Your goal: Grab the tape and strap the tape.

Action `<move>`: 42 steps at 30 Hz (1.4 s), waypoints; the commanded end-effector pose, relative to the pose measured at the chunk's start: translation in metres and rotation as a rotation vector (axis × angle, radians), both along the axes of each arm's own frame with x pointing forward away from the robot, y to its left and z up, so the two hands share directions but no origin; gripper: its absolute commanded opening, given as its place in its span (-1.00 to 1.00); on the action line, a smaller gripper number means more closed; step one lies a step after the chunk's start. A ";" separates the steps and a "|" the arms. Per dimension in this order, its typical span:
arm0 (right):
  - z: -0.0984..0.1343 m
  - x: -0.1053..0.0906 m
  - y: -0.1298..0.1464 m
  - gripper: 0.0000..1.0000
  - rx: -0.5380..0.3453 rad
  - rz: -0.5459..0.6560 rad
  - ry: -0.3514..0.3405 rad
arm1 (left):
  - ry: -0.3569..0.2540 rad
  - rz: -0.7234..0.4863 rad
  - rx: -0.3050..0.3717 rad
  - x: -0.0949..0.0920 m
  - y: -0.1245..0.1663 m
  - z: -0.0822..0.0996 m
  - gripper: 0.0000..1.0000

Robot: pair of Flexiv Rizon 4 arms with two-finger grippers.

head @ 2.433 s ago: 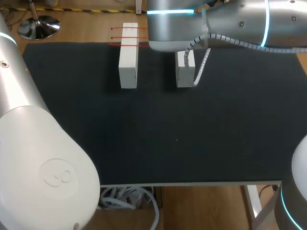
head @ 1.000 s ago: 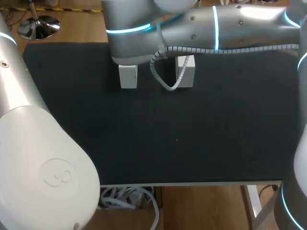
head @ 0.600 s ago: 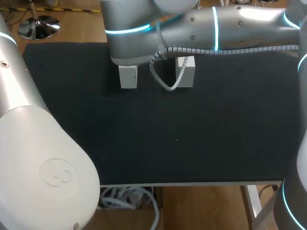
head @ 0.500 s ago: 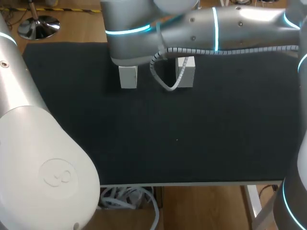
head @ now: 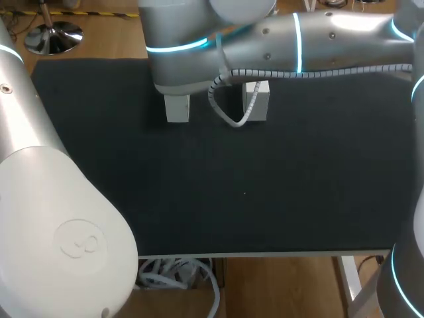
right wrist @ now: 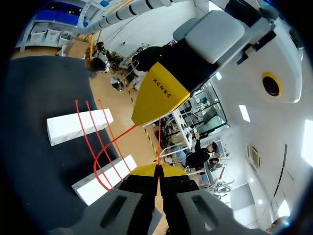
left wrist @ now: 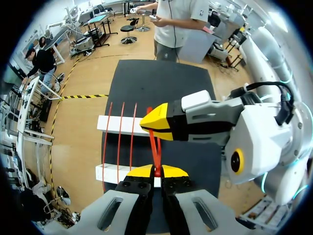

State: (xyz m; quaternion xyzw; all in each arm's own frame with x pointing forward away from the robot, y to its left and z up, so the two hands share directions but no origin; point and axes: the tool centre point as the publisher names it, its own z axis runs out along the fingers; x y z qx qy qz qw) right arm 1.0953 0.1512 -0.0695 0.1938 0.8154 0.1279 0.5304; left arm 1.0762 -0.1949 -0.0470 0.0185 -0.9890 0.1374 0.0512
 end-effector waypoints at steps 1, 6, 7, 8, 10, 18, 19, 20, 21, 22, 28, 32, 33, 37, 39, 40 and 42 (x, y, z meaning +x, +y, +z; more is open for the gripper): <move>0.004 0.000 0.001 -1.00 -0.005 -0.003 0.001 | 0.001 0.000 0.005 0.000 0.000 0.001 -1.00; 0.004 0.000 0.001 -1.00 -0.011 -0.007 0.000 | 0.001 0.000 0.005 0.000 0.000 0.001 -1.00; 0.004 0.000 0.001 -1.00 -0.012 -0.007 0.001 | 0.001 0.000 0.005 0.000 0.000 0.001 -1.00; 0.004 0.000 0.000 -1.00 -0.014 -0.008 0.001 | 0.001 0.000 0.005 0.000 0.000 0.001 -1.00; 0.004 0.000 -0.001 -1.00 -0.017 -0.009 0.001 | 0.001 0.000 0.005 0.000 0.000 0.001 -1.00; 0.005 0.001 -0.003 -1.00 -0.033 -0.009 -0.002 | 0.001 0.000 0.005 0.000 0.000 0.001 -1.00; 0.005 0.001 -0.003 -1.00 -0.037 -0.005 -0.001 | 0.001 0.000 0.005 0.000 0.000 0.001 -1.00; 0.005 0.001 -0.003 -1.00 -0.041 -0.001 -0.001 | 0.001 0.000 0.005 0.000 0.000 0.001 -1.00; 0.006 0.001 -0.003 -1.00 -0.048 0.005 -0.001 | 0.001 0.000 0.005 0.000 0.000 0.001 -1.00; 0.006 0.000 -0.003 -1.00 -0.053 0.010 0.002 | 0.001 0.000 0.005 0.000 0.000 0.001 -1.00; 0.007 0.000 -0.003 -1.00 -0.071 0.017 -0.001 | 0.001 0.000 0.005 0.000 0.000 0.001 -1.00; 0.008 0.000 -0.003 -1.00 -0.073 0.013 -0.003 | 0.001 0.000 0.005 0.000 0.000 0.001 -1.00; 0.008 0.000 -0.003 -1.00 -0.073 0.013 -0.003 | 0.001 0.000 0.005 0.000 0.000 0.001 -1.00; 0.009 0.001 -0.008 -1.00 -0.082 0.013 -0.003 | 0.001 0.000 0.005 0.000 0.000 0.001 -1.00; 0.009 0.001 -0.009 -1.00 -0.084 0.011 -0.002 | 0.001 0.000 0.005 0.000 0.000 0.001 -1.00; 0.009 0.001 -0.009 -1.00 -0.085 0.010 -0.001 | 0.001 0.000 0.005 0.000 0.000 0.001 -1.00; 0.009 0.000 -0.010 -1.00 -0.086 0.010 0.001 | 0.001 0.000 0.005 0.000 0.000 0.001 -1.00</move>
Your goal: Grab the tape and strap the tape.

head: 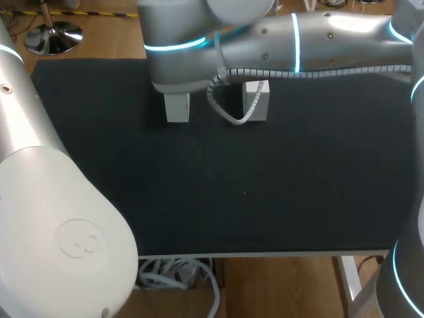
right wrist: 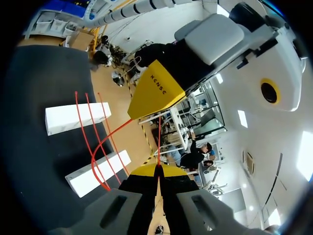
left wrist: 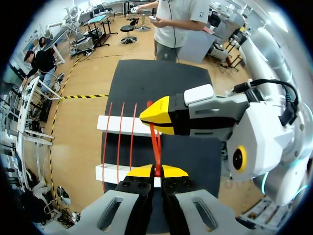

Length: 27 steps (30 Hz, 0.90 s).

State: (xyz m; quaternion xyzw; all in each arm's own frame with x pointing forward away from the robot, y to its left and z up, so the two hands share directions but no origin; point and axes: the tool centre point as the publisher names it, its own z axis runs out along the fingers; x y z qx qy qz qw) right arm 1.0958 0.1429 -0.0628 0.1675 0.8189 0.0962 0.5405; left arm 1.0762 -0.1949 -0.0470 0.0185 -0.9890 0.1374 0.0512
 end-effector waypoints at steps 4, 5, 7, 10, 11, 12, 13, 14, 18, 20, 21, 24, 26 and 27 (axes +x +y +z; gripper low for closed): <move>0.000 -0.001 -0.002 -1.00 -0.006 0.000 0.015 | 0.001 0.000 0.005 0.000 0.000 0.001 -1.00; 0.000 -0.001 -0.002 -1.00 -0.007 -0.001 0.015 | 0.001 0.000 0.005 0.000 0.000 0.001 -1.00; 0.000 -0.001 -0.002 -1.00 -0.011 0.002 0.020 | 0.001 0.000 0.005 0.000 0.000 0.001 -1.00; 0.000 0.000 -0.002 -1.00 -0.013 0.003 0.019 | 0.001 0.000 0.005 0.000 0.000 0.001 -1.00; 0.000 0.000 -0.001 -1.00 -0.014 0.002 0.018 | 0.001 0.000 0.005 0.000 0.000 0.001 -1.00; 0.000 0.001 -0.001 -1.00 -0.016 0.002 0.018 | 0.001 0.000 0.005 0.000 0.000 0.001 -1.00; -0.002 0.001 -0.001 -1.00 -0.018 0.002 0.018 | 0.001 0.000 0.005 0.000 0.000 0.001 -1.00; -0.002 0.002 -0.001 -1.00 -0.020 0.001 0.017 | 0.001 0.000 0.005 0.000 0.000 0.001 -1.00; -0.003 0.002 0.000 -1.00 -0.032 0.002 0.011 | 0.001 0.000 0.005 0.000 0.000 0.001 -1.00; -0.004 0.003 0.000 -1.00 -0.034 0.000 0.011 | 0.001 0.000 0.005 0.000 0.000 0.001 -1.00; -0.004 0.003 0.000 -1.00 -0.035 -0.001 0.011 | 0.001 0.000 0.005 0.000 0.000 0.001 -1.00; -0.004 0.004 0.001 -1.00 -0.039 -0.002 0.012 | 0.001 0.000 0.005 0.000 0.000 0.001 -1.00; -0.004 0.003 0.002 -1.00 -0.041 -0.001 0.012 | 0.001 0.000 0.005 0.000 0.000 0.001 -1.00; -0.004 0.003 0.002 -1.00 -0.042 -0.001 0.012 | 0.001 0.000 0.005 0.000 0.000 0.001 -1.00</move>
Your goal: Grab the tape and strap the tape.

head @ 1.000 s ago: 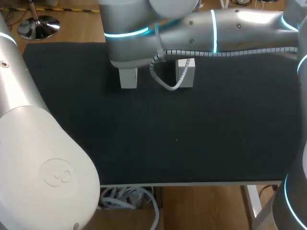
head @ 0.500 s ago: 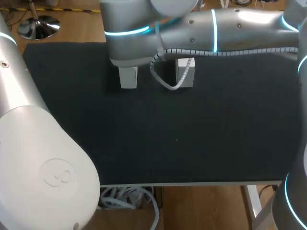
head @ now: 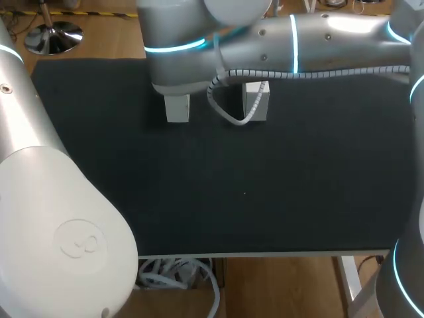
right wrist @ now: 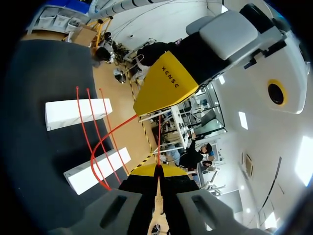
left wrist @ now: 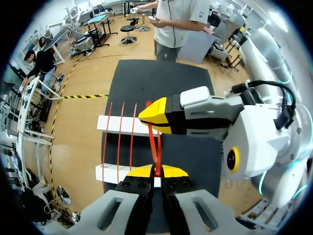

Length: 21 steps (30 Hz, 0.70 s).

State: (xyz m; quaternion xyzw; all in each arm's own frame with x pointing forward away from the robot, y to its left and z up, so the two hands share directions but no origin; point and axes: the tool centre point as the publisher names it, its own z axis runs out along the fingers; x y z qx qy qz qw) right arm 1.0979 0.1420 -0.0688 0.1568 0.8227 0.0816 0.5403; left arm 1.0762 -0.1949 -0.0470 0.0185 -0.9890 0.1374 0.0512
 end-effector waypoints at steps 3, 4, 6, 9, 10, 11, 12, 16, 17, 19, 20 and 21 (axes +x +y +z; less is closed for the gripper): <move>0.002 0.001 0.004 -1.00 -0.007 -0.005 0.004 | 0.001 0.000 0.005 0.000 0.000 0.001 -1.00; 0.001 0.001 0.005 -1.00 -0.007 -0.005 0.004 | 0.001 0.000 0.005 0.000 0.000 0.001 -1.00; 0.002 0.000 0.006 -1.00 -0.006 -0.002 0.004 | 0.001 0.000 0.005 0.000 0.000 0.001 -1.00; 0.002 -0.001 0.008 -1.00 -0.006 0.002 0.005 | 0.001 0.000 0.005 0.000 0.000 0.001 -1.00; 0.002 -0.001 0.009 -1.00 -0.005 0.003 0.005 | 0.001 0.000 0.005 0.000 0.000 0.001 -1.00; 0.002 -0.001 0.009 -1.00 -0.004 0.005 0.005 | 0.001 0.000 0.005 0.000 0.000 0.001 -1.00; 0.002 -0.001 0.010 -1.00 -0.003 0.006 0.004 | 0.001 0.000 0.005 0.000 0.000 0.001 -1.00; 0.003 -0.002 0.013 -1.00 0.003 0.007 0.001 | 0.001 0.000 0.005 0.000 0.000 0.001 -1.00; 0.003 -0.002 0.013 -1.00 0.005 0.007 0.001 | 0.001 0.000 0.005 0.000 0.000 0.001 -1.00; 0.003 -0.002 0.014 -1.00 0.006 0.007 0.001 | 0.001 0.000 0.005 0.000 0.000 0.001 -1.00; 0.003 -0.002 0.014 -1.00 0.007 0.007 0.002 | 0.001 0.000 0.005 0.000 0.000 0.001 -1.00; 0.003 -0.002 0.014 -1.00 0.007 0.007 0.002 | 0.001 0.000 0.005 0.000 0.000 0.001 -1.00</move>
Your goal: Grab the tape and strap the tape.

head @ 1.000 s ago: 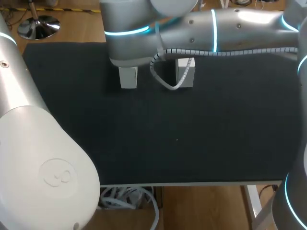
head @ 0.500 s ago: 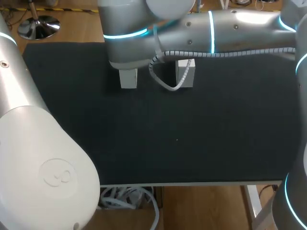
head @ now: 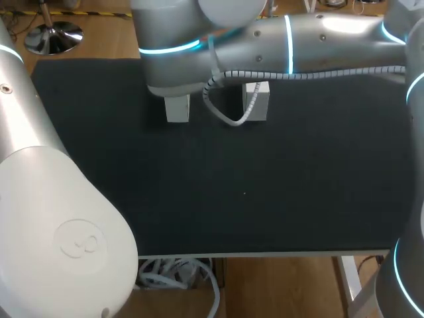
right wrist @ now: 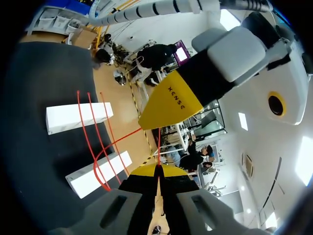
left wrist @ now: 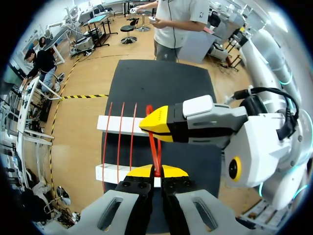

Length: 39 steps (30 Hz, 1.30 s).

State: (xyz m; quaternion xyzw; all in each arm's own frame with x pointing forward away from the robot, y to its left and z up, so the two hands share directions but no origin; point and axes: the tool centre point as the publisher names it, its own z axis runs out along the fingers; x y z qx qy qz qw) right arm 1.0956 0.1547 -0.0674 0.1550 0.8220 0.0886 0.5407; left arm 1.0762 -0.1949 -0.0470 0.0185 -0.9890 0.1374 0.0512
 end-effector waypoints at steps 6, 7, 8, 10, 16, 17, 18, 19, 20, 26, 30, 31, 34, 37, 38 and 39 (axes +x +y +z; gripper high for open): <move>0.001 -0.001 0.002 -1.00 -0.005 -0.001 0.007 | 0.001 0.000 0.005 0.000 0.000 0.001 -1.00; 0.001 -0.001 0.002 -1.00 -0.004 -0.002 0.006 | 0.001 0.000 0.005 0.000 0.000 0.001 -1.00; 0.001 -0.001 0.002 -1.00 -0.004 -0.002 0.005 | 0.001 0.000 0.005 0.000 0.000 0.001 -1.00; 0.003 0.000 0.001 -1.00 -0.002 -0.006 0.001 | 0.001 0.000 0.005 0.000 0.000 0.001 -1.00; 0.007 0.003 -0.001 -1.00 0.003 -0.020 -0.015 | 0.001 0.000 0.005 0.000 0.000 0.001 -1.00; 0.007 0.003 -0.001 -1.00 0.002 -0.022 -0.017 | 0.001 0.000 0.005 0.000 0.000 0.001 -1.00; 0.008 0.003 -0.001 -1.00 -0.002 -0.024 -0.023 | 0.001 0.000 0.005 0.000 0.000 0.001 -1.00; 0.008 0.003 -0.001 -1.00 -0.005 -0.026 -0.027 | 0.001 0.000 0.005 0.000 0.000 0.001 -1.00; 0.008 0.003 -0.001 -1.00 -0.009 -0.024 -0.033 | 0.001 0.000 0.005 0.000 0.000 0.001 -1.00; 0.008 0.003 0.000 -1.00 -0.011 -0.017 -0.038 | 0.001 0.000 0.005 0.000 0.000 0.001 -1.00; 0.007 0.003 -0.001 -1.00 -0.017 -0.011 -0.035 | 0.001 0.000 0.005 0.000 0.000 0.001 -1.00; 0.007 0.003 -0.002 -1.00 -0.018 -0.011 -0.036 | 0.001 0.000 0.005 0.000 0.000 0.001 -1.00; 0.009 0.004 -0.005 -1.00 -0.022 -0.011 -0.038 | 0.001 0.000 0.005 0.000 0.000 0.001 -1.00; 0.010 0.005 -0.006 -1.00 -0.025 -0.012 -0.040 | 0.001 0.000 0.005 0.000 0.000 0.001 -1.00; 0.010 0.005 -0.007 -1.00 -0.026 -0.010 -0.040 | 0.001 0.000 0.005 0.000 0.000 0.001 -1.00; 0.010 0.005 -0.008 -1.00 -0.027 -0.009 -0.040 | 0.001 0.000 0.005 0.000 0.000 0.001 -1.00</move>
